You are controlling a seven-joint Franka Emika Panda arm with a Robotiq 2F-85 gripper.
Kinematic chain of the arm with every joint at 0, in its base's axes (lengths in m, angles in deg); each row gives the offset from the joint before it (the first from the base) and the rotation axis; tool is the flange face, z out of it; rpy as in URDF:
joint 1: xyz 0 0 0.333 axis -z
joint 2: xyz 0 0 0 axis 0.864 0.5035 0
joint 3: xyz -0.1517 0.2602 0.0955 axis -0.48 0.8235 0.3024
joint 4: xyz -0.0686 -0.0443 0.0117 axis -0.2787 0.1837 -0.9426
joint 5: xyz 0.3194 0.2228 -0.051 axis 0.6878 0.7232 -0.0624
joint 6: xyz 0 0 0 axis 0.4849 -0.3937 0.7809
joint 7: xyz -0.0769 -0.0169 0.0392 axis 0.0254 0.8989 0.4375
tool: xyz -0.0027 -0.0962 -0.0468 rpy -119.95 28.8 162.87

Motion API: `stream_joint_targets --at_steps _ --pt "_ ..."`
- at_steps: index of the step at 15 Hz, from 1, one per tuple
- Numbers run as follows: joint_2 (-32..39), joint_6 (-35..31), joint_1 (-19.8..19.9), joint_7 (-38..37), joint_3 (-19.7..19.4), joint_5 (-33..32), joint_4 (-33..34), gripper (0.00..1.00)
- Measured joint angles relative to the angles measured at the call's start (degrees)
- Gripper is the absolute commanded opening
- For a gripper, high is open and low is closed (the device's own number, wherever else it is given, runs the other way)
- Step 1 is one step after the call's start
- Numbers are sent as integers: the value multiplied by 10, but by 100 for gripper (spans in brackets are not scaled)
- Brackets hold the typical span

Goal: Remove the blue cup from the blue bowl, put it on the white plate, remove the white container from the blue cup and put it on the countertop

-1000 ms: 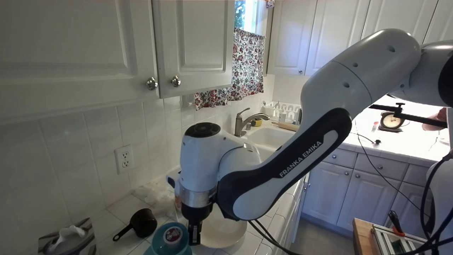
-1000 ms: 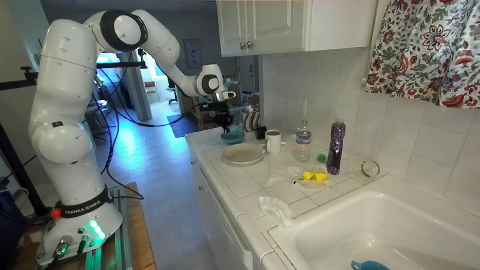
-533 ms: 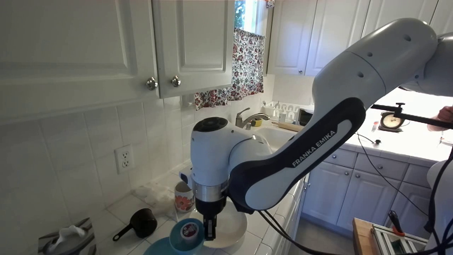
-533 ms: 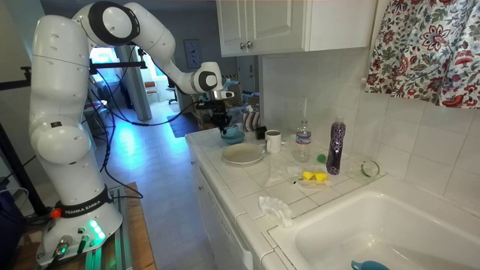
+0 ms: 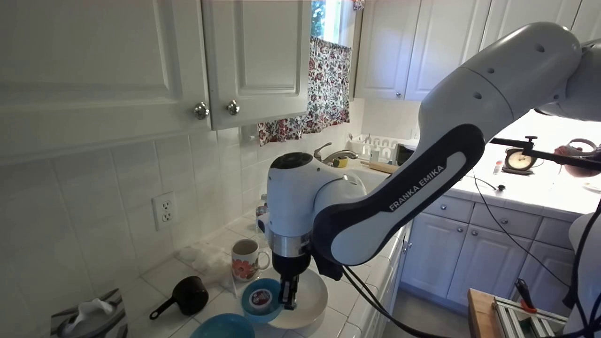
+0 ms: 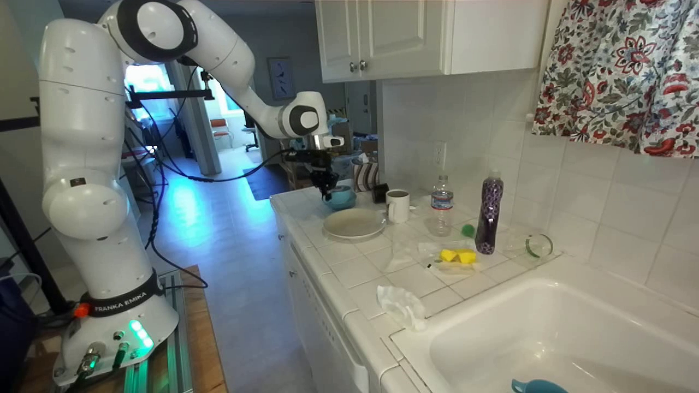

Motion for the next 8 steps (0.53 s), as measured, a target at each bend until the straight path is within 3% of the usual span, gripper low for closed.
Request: stream_joint_targets --at_steps 8 --pt "2 -12 51 -62 -24 71 -6 3"
